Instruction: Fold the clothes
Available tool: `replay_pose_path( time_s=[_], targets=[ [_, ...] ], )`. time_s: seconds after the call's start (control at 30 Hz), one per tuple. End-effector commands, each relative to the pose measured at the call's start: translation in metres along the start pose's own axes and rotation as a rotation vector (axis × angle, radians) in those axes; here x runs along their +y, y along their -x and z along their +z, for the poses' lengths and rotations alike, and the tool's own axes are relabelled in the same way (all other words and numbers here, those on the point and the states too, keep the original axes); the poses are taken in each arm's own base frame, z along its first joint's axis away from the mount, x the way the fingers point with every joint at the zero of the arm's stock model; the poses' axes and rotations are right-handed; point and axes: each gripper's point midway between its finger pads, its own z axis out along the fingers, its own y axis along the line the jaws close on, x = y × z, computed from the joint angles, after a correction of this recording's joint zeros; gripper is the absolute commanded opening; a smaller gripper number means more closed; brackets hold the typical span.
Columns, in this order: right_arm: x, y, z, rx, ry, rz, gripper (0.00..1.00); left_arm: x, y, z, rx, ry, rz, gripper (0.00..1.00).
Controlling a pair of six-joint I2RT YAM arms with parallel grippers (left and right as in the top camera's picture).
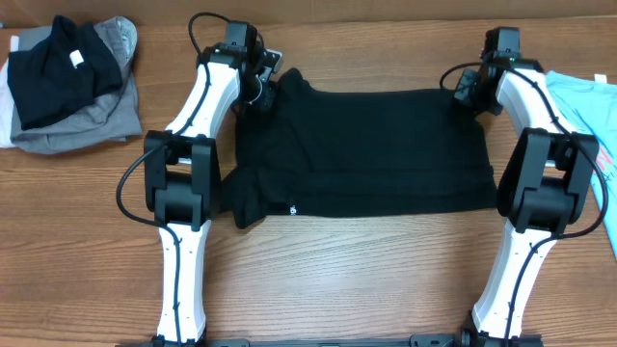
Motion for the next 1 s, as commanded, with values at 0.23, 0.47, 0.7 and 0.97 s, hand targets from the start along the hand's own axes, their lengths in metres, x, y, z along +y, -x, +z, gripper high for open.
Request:
replay_pose_path(
  time_s=[0.23,0.47,0.7,0.97],
  targets=[
    [-0.006,0.027,-0.073,0.029,-0.025,0.138,0.04,-0.023,-0.01,-0.105,0.049,0.011,-0.163,0.04],
    [-0.027,0.006,-0.117,0.139,-0.073,0.159,0.04,-0.025,-0.045,-0.137,0.166,0.011,-0.265,0.04],
    [-0.053,-0.041,-0.142,0.336,-0.147,0.176,0.04,-0.016,-0.087,-0.15,0.321,0.035,-0.324,0.04],
    [-0.063,-0.055,-0.148,0.396,-0.195,0.161,0.04,-0.024,-0.123,-0.158,0.48,0.026,-0.385,0.04]
  ],
)
